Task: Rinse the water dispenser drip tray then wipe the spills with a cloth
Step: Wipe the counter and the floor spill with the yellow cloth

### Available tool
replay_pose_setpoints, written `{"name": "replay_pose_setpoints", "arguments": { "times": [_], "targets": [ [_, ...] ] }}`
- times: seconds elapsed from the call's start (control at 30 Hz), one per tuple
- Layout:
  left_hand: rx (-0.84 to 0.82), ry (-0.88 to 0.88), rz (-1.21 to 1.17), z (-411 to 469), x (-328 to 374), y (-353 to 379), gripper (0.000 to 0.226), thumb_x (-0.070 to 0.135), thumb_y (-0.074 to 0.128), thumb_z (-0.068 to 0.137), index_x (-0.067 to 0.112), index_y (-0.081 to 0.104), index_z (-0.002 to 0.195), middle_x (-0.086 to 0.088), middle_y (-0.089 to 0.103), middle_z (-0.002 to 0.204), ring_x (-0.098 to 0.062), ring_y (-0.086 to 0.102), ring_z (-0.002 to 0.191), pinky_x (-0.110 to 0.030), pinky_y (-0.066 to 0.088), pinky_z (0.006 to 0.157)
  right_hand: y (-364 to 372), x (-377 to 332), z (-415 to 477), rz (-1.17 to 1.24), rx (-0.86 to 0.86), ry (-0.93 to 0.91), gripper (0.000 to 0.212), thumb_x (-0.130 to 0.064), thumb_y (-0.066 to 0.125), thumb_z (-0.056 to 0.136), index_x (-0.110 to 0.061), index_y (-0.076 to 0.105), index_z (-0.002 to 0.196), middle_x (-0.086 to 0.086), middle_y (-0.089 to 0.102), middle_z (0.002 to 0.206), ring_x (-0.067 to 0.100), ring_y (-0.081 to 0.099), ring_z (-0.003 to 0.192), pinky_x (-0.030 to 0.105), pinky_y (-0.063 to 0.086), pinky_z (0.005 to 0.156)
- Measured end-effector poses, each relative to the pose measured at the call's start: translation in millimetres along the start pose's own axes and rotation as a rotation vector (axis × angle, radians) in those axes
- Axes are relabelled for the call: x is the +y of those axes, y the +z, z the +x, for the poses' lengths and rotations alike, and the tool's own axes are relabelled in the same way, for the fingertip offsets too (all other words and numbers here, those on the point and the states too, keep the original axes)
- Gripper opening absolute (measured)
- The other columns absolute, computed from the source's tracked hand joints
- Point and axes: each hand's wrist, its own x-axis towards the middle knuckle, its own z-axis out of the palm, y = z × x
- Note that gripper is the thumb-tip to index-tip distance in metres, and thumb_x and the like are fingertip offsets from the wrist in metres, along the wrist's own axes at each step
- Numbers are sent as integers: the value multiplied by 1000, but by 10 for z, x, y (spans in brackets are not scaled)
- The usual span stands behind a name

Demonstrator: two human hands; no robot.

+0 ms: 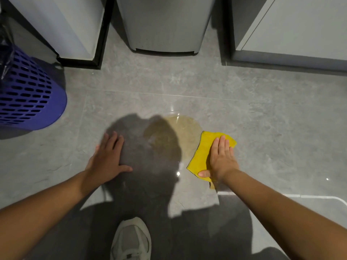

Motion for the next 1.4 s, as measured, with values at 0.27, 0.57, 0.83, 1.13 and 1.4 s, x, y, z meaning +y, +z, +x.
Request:
{"name": "replay_pose_setpoints", "arguments": {
  "times": [0.27,0.57,0.83,1.13,1.4],
  "targets": [
    [14,23,27,15,-19,29,135,71,82,65,10,15,164,-17,6,173,-43,5,158,-58,20,125,-750,-483,765,-373,55,-311,162,-76,80,59,10,-20,153,34,-19,163,49,-12,153,53,5,126],
    [22,16,35,-43,-21,-42,131,80,70,70,19,5,166,-4,-6,175,-31,-2,160,-52,17,125,-920,-871,895,-274,8,-559,142,-63,78,74,-3,-20,158,15,-26,166,34,-21,154,43,-2,127],
    [43,7,44,-354,-333,-75,141,80,77,60,14,12,166,-14,4,174,-37,9,159,-50,27,123,-644,-1075,1106,-39,214,-506,83,-64,20,102,-17,-15,161,6,-22,169,25,-22,155,46,-10,125],
    [-4,-2,55,-539,-438,-18,136,76,79,65,15,9,166,-20,5,172,-45,9,157,-50,20,127,-822,-1600,1182,-397,186,-1037,71,-62,30,101,-40,5,163,11,-9,172,35,-11,156,55,-4,123],
    [-31,-20,60,-569,-345,-93,138,69,84,64,12,9,165,-23,5,172,-48,10,156,-51,18,127,-372,-881,797,-468,184,-1033,73,-71,22,98,-43,-1,161,5,-7,172,35,-11,157,57,-4,124]
  ]
}}
